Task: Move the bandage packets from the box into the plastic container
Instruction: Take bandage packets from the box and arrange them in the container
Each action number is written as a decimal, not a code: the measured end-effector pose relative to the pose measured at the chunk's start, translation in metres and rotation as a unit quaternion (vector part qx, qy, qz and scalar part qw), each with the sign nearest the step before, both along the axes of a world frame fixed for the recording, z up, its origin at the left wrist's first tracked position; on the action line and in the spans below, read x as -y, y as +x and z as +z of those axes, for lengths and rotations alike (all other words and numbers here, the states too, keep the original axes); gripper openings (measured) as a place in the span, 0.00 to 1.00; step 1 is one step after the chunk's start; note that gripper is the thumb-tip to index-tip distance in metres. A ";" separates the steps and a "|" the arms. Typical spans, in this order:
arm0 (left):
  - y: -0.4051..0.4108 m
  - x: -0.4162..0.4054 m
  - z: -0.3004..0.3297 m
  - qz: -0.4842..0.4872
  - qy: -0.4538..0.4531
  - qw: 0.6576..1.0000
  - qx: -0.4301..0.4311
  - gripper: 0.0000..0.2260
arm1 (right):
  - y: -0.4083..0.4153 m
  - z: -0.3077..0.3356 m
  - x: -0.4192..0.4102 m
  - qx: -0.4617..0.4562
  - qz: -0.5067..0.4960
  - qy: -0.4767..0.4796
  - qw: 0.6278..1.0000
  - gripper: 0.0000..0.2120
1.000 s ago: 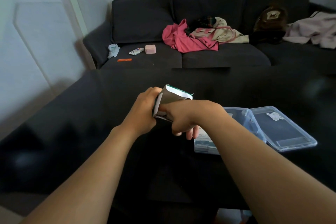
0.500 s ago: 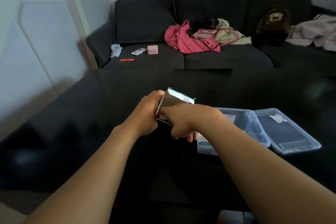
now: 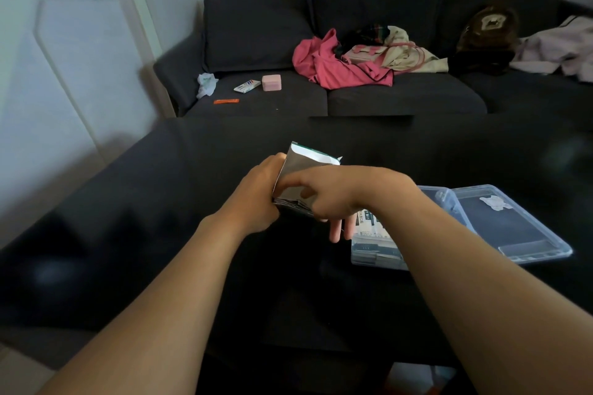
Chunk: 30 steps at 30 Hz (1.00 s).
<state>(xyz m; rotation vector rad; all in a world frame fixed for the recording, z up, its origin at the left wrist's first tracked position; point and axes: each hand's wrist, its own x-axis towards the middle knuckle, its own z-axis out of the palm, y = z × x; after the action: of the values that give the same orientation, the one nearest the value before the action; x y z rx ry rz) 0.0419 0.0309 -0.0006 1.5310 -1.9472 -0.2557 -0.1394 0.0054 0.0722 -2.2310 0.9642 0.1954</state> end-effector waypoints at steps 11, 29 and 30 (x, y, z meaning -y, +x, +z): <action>-0.004 0.001 0.007 0.022 0.020 0.998 0.063 0.26 | 0.004 -0.009 -0.003 -0.043 0.019 -0.033 0.998 0.41; -0.011 0.005 0.007 0.031 0.028 0.997 0.071 0.23 | -0.002 -0.022 0.019 0.005 -0.031 -0.030 0.999 0.24; -0.011 0.005 0.008 0.033 0.033 0.997 0.068 0.24 | -0.001 -0.024 0.021 0.003 -0.038 -0.037 0.999 0.23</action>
<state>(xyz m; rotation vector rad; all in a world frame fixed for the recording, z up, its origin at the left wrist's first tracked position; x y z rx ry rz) 0.0314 0.0260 0.0069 1.6920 -2.0062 -0.1933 -0.1407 -0.0157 0.0477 -2.2564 1.0664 0.1206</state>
